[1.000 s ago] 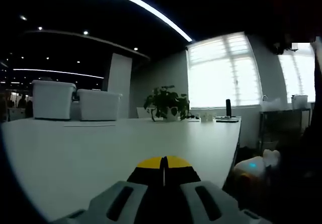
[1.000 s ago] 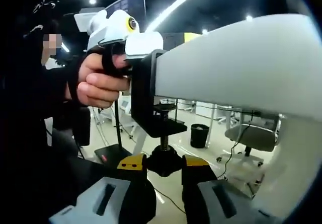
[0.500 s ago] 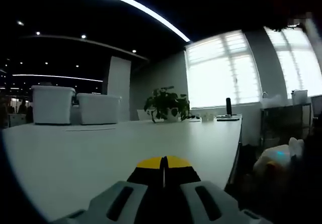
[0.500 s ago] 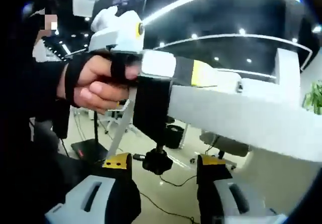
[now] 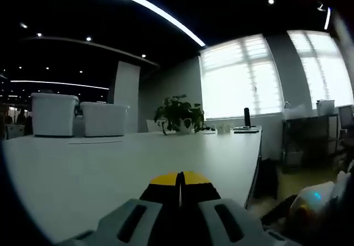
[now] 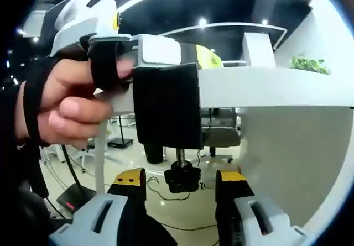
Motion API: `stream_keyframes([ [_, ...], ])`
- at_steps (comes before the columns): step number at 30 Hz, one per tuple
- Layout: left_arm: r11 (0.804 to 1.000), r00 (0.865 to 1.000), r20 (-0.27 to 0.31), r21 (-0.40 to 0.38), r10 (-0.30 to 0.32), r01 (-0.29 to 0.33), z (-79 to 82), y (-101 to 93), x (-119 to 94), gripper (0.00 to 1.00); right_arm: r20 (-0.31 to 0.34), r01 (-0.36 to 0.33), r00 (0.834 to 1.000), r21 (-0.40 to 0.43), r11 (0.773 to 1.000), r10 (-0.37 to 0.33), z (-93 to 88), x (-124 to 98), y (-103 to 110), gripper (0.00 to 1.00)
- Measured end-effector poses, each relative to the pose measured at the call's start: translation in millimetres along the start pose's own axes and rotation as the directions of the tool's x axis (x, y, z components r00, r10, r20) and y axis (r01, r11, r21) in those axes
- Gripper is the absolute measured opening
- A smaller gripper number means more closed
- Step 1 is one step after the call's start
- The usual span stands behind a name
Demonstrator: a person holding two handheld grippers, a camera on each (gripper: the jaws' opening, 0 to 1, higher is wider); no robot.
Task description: Clamp the fixed fixture on the desktop, loosen the retaining clip, secure it to the edge of the desk, and tighten the retaining clip.
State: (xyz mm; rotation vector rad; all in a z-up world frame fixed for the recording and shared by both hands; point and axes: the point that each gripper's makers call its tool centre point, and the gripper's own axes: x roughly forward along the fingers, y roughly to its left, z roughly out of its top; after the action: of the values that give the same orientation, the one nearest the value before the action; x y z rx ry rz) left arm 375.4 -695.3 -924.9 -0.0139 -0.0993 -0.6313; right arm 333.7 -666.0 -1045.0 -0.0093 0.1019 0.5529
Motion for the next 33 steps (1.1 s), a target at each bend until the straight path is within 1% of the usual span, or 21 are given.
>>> stream_keyframes([
  [2,1.000,1.000,-0.005,-0.009,0.004,-0.004,-0.6,1.2,-0.2,0.01,-0.005,0.007,1.000,-0.006,1.000,-0.007,-1.1,2.3,2.4,0.43],
  [3,1.000,1.000,-0.005,-0.009,0.003,-0.003,-0.5,0.9,-0.4,0.01,-0.012,0.011,1.000,-0.005,1.000,-0.011,-2.3,2.6,2.8,0.38],
  [4,1.000,1.000,-0.003,-0.006,0.002,-0.002,-0.5,0.7,-0.5,0.01,-0.017,0.014,1.000,-0.005,1.000,-0.014,-2.7,2.3,2.7,0.29],
  [5,1.000,1.000,0.000,-0.004,0.001,-0.001,0.0,0.6,-0.5,0.01,-0.020,0.056,0.998,-0.010,0.998,-0.056,-3.0,1.4,-6.0,0.25],
  [6,1.000,1.000,-0.002,-0.004,0.000,0.000,-0.2,0.5,-0.7,0.01,-0.018,0.056,0.998,-0.010,0.998,-0.056,-0.8,0.8,-9.8,0.23],
  [8,1.000,1.000,-0.003,-0.005,0.001,-0.001,-0.2,0.6,-1.2,0.01,-0.026,0.021,0.999,0.016,1.000,-0.021,-1.0,-2.1,-7.1,0.23],
  [10,1.000,1.000,-0.004,-0.007,0.001,-0.001,-0.4,1.0,-1.3,0.01,-0.031,-0.015,0.999,-0.029,0.999,0.014,-1.5,-1.9,-6.2,0.23],
  [11,1.000,1.000,-0.004,-0.008,0.001,-0.002,-0.5,1.2,-1.2,0.01,-0.035,-0.036,0.999,-0.023,0.999,0.035,-1.7,-2.3,-6.2,0.22],
  [12,1.000,1.000,-0.005,-0.008,0.002,-0.002,-0.6,1.3,-1.3,0.01,-0.042,-0.078,0.996,-0.008,0.997,0.078,-2.5,-2.3,-3.3,0.22],
  [14,1.000,1.000,-0.006,-0.011,0.002,-0.002,-0.9,1.5,-1.2,0.01,-0.046,-0.139,0.989,-0.033,0.990,0.138,-3.0,-1.6,-3.0,0.22],
  [15,1.000,1.000,-0.006,-0.012,0.002,-0.002,-1.0,1.7,-1.2,0.01,-0.048,-0.181,0.983,-0.049,0.982,0.179,-2.8,-1.9,-1.0,0.22],
  [17,1.000,1.000,-0.008,-0.021,0.001,-0.001,-1.2,2.0,-1.1,0.01,-0.051,-0.248,0.968,-0.047,0.968,0.245,-2.6,-1.5,-0.2,0.22],
  [18,1.000,1.000,-0.008,-0.022,-0.003,0.003,-1.3,1.9,-1.0,0.01,-0.055,-0.288,0.957,-0.033,0.957,0.286,-3.1,1.0,0.1,0.22],
  [21,1.000,1.000,-0.009,-0.018,0.000,-0.001,-1.7,2.6,-0.1,0.01,-0.069,-0.392,0.919,-0.076,0.917,0.387,-4.2,7.3,-0.1,0.22],
  [24,1.000,1.000,-0.009,-0.014,0.002,-0.002,-1.7,3.0,0.0,0.01,-0.084,-0.483,0.875,-0.095,0.871,0.476,-4.6,10.1,2.4,0.22],
  [25,1.000,1.000,-0.009,-0.015,0.003,-0.004,-1.8,3.4,0.3,0.01,-0.086,-0.501,0.865,-0.106,0.859,0.494,-4.6,10.0,3.4,0.22],
  [28,1.000,1.000,-0.009,-0.015,0.004,-0.004,-1.8,4.3,1.1,0.01,-0.092,-0.589,0.808,-0.079,0.804,0.582,-6.1,9.8,6.4,0.22],
  [29,1.000,1.000,-0.011,-0.023,0.004,-0.005,-2.0,5.0,1.7,0.01,-0.084,-0.614,0.789,-0.093,0.784,0.608,-6.0,6.3,9.1,0.22],
  [30,1.000,1.000,-0.012,-0.027,0.005,-0.005,-2.2,5.3,1.9,0.01,-0.079,-0.623,0.782,-0.096,0.776,0.618,-6.6,5.1,9.6,0.22],
  [31,1.000,1.000,-0.011,-0.027,0.005,-0.005,-2.4,5.6,2.1,0.01,-0.051,-0.639,0.768,-0.116,0.760,0.638,-0.8,1.4,13.8,0.22],
  [33,1.000,1.000,-0.011,-0.023,0.004,-0.004,-2.8,5.8,2.6,0.01,-0.047,-0.650,0.757,-0.154,0.744,0.652,-5.2,-0.2,13.5,0.22],
])
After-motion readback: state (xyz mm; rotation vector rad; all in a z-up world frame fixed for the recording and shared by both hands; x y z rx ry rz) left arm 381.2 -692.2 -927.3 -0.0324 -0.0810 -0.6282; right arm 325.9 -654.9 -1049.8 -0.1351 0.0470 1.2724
